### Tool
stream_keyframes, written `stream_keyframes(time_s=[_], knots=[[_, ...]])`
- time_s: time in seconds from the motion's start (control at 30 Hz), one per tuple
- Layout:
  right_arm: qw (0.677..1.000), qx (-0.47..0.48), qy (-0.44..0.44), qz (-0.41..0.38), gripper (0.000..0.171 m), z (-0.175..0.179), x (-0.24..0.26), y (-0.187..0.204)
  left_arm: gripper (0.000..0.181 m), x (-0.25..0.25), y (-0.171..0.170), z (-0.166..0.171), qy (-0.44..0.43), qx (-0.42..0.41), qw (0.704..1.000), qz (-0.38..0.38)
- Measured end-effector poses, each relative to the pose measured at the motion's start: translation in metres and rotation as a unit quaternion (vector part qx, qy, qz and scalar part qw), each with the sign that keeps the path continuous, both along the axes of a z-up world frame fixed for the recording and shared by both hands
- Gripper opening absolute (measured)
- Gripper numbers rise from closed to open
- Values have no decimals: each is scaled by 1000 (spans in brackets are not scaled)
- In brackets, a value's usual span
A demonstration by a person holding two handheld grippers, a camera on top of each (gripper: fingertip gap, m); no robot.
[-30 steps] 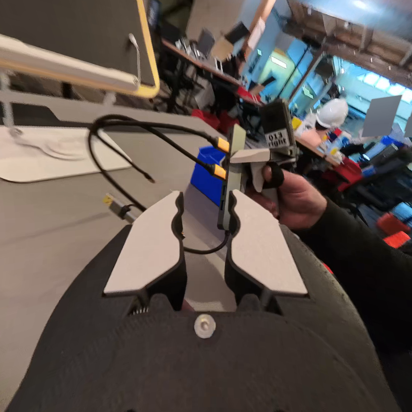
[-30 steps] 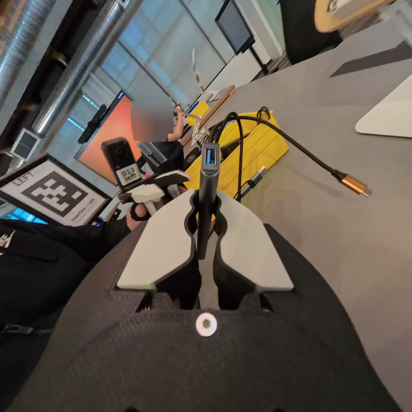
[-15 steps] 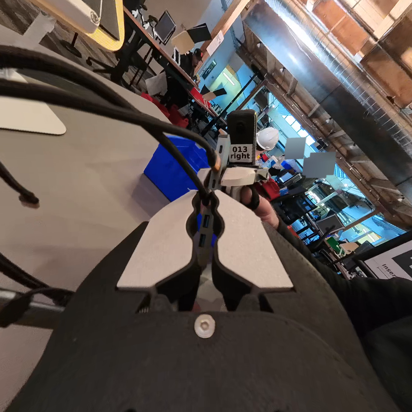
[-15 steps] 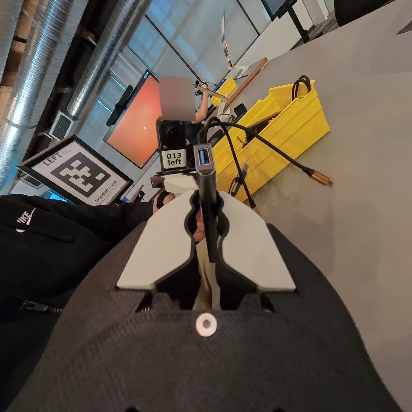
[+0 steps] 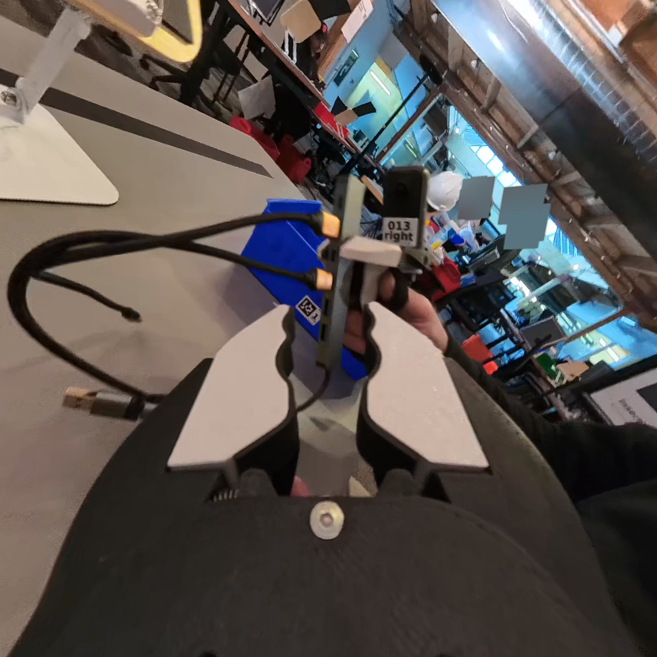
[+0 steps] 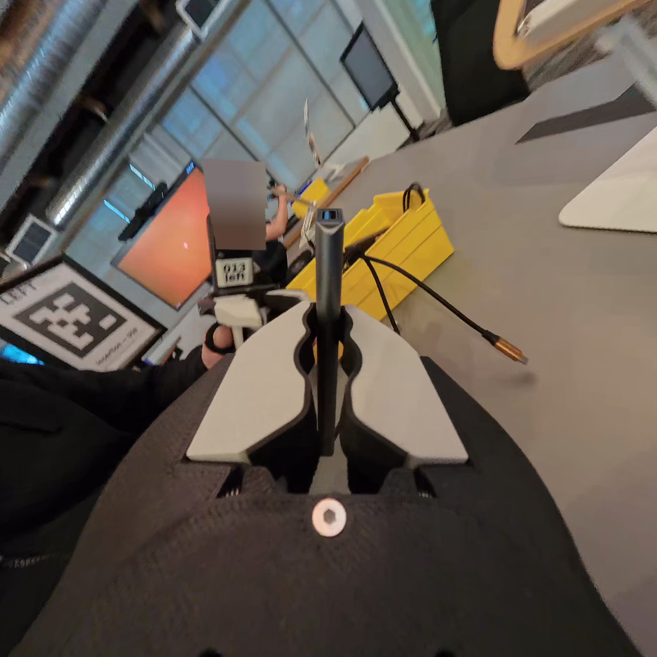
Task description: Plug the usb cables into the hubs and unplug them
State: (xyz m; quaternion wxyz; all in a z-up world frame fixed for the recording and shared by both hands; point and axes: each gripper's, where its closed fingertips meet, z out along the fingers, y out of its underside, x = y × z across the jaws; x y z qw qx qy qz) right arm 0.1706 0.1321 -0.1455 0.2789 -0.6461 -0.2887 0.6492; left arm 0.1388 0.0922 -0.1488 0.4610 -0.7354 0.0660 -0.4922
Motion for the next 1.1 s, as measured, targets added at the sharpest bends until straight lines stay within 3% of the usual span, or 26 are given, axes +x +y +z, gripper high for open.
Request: stream_keyframes(time_s=[0.1,0.17,0.23,0.3,0.4,0.53,0.67,0.87,1.1], knots=[[998,-11,42,-43,10,10,8,12,24,28,-36,6,0,11,994,-111],[996,-6,69,-56,10,17,6,12,32,56,-55,-2,-6,-11,985,-173],[994,-13,97,-56,11,24,1,7,42,78,-60,-20,3,-28,983,-181],[991,-22,120,-52,11,28,-5,0,47,91,-56,-28,-34,-45,984,-167],[989,-26,132,-55,11,33,-8,-5,41,77,-35,-25,-94,-25,993,-71],[989,-35,131,-62,11,31,-4,-3,32,37,-16,-2,-88,55,994,39],[990,-53,120,-45,11,20,-16,-14,30,8,-2,16,-76,90,988,97],[988,-54,132,-52,11,15,-24,-20,25,2,-2,10,-87,81,987,106],[986,-31,156,-56,11,13,-37,-41,43,-12,5,15,-154,69,976,140]])
